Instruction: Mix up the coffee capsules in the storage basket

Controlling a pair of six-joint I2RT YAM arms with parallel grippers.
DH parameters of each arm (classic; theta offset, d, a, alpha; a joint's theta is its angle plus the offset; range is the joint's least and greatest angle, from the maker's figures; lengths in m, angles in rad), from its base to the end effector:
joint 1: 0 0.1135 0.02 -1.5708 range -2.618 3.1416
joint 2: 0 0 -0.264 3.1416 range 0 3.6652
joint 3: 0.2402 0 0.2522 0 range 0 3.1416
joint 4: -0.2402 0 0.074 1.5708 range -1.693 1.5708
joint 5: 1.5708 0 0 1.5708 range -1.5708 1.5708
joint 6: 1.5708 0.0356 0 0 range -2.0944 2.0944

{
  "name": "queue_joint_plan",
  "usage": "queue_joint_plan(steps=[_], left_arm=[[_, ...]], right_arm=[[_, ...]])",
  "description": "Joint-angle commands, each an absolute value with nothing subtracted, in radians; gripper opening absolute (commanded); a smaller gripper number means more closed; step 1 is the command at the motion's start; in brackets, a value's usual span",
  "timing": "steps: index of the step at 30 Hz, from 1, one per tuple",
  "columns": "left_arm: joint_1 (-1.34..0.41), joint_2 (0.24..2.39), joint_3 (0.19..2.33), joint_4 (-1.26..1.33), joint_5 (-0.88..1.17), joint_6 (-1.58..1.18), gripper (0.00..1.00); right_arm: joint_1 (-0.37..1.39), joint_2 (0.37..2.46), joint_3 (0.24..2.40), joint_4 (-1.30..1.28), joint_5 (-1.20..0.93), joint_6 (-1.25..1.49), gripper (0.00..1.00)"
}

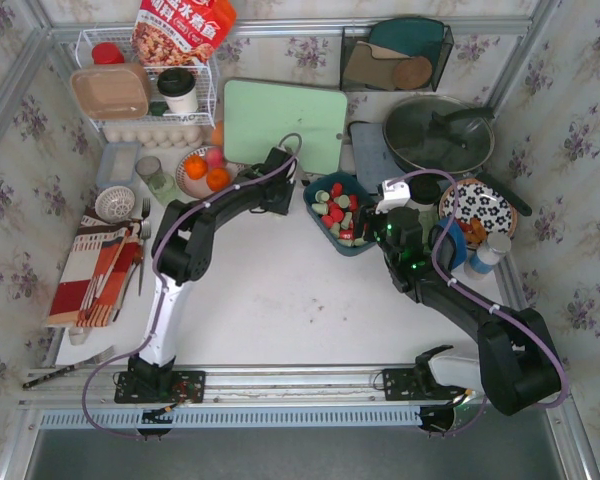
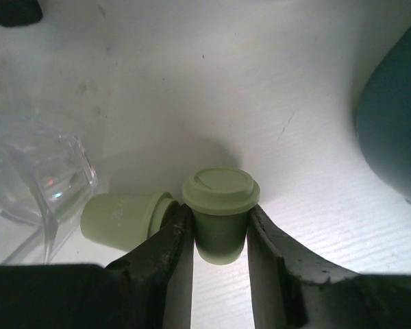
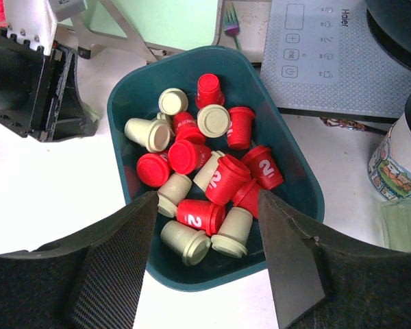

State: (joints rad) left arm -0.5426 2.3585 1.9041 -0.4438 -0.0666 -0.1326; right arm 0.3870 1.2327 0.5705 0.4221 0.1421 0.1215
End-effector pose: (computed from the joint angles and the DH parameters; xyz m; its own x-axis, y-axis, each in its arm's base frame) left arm 0.4481 -0.2674 0.1605 -0.7274 0.2846 -0.6244 0.3870 0.9216 -0.0308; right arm 0.2507 0.0967 0.2333 -0.2484 0.0283 -0.9682 -0.2177 0.9724 0.0843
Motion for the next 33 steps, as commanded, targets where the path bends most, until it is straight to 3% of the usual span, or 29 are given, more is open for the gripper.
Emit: queue_joint_plan(steps=[1, 11, 19, 27, 33], left_arm=[[-0.541, 2.317, 1.859, -0.448, -0.052, -0.147, 0.24], [-0.544, 2.121, 1.670, -0.276, 0.015, -0.170, 0.24], [-0.560, 1.834, 1.286, 0.115, 0.180, -0.167, 0.24], [-0.609, 1.787, 1.292, 0.127, 0.260, -0.187, 0.25], [-0.663, 1.917, 1.434, 0.064, 0.181, -0.222, 0.26]], right_arm=[[0.388, 1.236, 0.583, 0.464, 0.140, 0.112, 0.67], [0.388, 1.234, 0.581, 0.463, 0.147, 0.112, 0.67], [0.388, 1.233, 0.582, 0.463, 0.136, 0.112, 0.68], [0.387, 1.234, 0.582, 0.460, 0.159, 0.116, 0.68], [0.388, 1.215, 0.569, 0.468, 0.209, 0.126, 0.68]])
